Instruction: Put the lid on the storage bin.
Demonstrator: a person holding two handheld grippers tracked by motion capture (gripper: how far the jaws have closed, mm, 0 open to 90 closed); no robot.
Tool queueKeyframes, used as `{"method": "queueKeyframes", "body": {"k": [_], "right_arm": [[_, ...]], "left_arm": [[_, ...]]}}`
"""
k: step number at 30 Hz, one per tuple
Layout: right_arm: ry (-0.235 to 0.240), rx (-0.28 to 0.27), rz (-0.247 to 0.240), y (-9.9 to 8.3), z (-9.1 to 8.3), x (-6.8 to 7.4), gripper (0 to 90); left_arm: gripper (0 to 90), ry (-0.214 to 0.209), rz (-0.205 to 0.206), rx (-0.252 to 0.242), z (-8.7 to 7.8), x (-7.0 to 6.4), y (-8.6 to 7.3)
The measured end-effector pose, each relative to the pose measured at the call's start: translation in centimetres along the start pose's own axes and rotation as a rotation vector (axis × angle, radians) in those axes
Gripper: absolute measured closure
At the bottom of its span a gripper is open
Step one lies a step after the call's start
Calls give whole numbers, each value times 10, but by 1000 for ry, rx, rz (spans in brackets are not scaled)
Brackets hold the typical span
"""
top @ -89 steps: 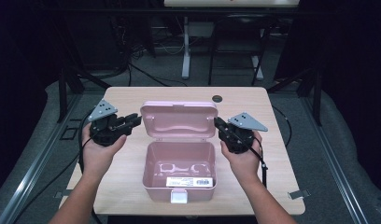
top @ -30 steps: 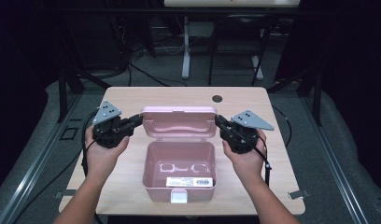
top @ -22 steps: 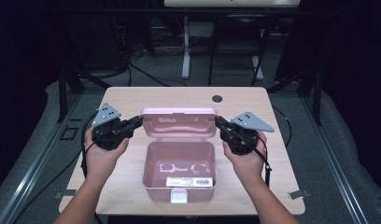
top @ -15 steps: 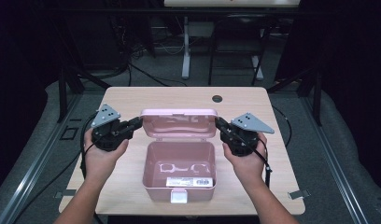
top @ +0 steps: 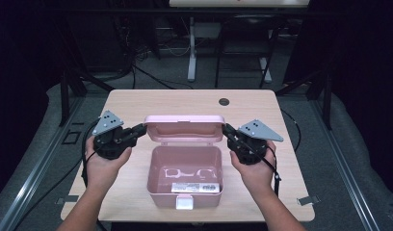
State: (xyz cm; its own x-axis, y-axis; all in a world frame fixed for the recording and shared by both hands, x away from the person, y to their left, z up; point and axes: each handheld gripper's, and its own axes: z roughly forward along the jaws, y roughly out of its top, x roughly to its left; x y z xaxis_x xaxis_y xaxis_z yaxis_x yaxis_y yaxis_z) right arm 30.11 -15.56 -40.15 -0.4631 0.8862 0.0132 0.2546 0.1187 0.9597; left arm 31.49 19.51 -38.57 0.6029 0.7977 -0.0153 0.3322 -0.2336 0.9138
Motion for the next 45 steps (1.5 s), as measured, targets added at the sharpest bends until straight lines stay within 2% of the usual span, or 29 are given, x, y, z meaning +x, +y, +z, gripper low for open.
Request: {"method": "queueKeyframes", "body": {"k": [33, 45], "right_arm": [[7, 4, -31, -14, -18, 11, 839], [15, 5, -20, -18, -22, 13, 827]], "left_arm": [[839, -20, 7, 8, -14, -11, -15], [834, -20, 10, 10, -18, -15, -20]]}}
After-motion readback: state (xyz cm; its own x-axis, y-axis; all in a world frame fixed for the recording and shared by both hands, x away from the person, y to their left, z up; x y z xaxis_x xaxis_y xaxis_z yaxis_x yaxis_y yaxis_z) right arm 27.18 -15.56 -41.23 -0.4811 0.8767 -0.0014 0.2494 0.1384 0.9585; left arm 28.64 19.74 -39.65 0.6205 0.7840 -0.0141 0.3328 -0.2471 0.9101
